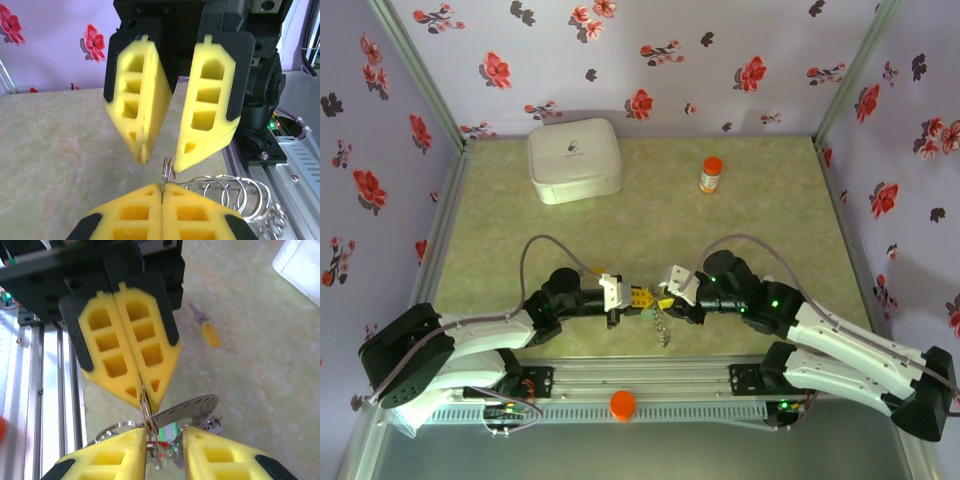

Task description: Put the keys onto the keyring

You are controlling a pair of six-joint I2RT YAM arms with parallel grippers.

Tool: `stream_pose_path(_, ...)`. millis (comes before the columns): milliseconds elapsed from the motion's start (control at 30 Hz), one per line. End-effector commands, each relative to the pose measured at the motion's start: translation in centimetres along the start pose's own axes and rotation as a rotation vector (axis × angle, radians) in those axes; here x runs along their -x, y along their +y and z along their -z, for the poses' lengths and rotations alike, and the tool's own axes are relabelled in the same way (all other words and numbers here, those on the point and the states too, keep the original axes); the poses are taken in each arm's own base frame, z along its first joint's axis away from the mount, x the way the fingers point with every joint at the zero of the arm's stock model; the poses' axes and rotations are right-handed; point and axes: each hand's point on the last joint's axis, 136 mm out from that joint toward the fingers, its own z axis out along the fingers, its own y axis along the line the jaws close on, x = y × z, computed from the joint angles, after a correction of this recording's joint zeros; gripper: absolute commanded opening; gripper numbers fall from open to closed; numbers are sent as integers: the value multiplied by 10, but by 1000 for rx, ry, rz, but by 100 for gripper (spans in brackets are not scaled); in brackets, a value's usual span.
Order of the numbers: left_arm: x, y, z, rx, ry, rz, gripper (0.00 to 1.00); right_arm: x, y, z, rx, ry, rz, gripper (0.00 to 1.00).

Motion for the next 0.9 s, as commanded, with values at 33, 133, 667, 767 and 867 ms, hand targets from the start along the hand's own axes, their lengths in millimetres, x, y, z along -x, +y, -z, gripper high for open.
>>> stream_pose_path(33,21,-1,0,-9,-79,-44,0,4,0,-5,12,-25,-10,25)
stream_pose_path(133,22,-1,0,-8,-81,-46,0,4,0,-8,15,-23,-8,23)
stream_pose_path(667,0,-1,-2,-13,45,-26,23,-9,3,-9,68,144,61,0)
stream_pose_path(767,-6,-5,-3,-51,102,-32,21,-6,3,-8,84,175,83,0)
stream_pose_path(867,-9,-6,-5,-71,124,-46,20,0,5,-9,97,168,91,0)
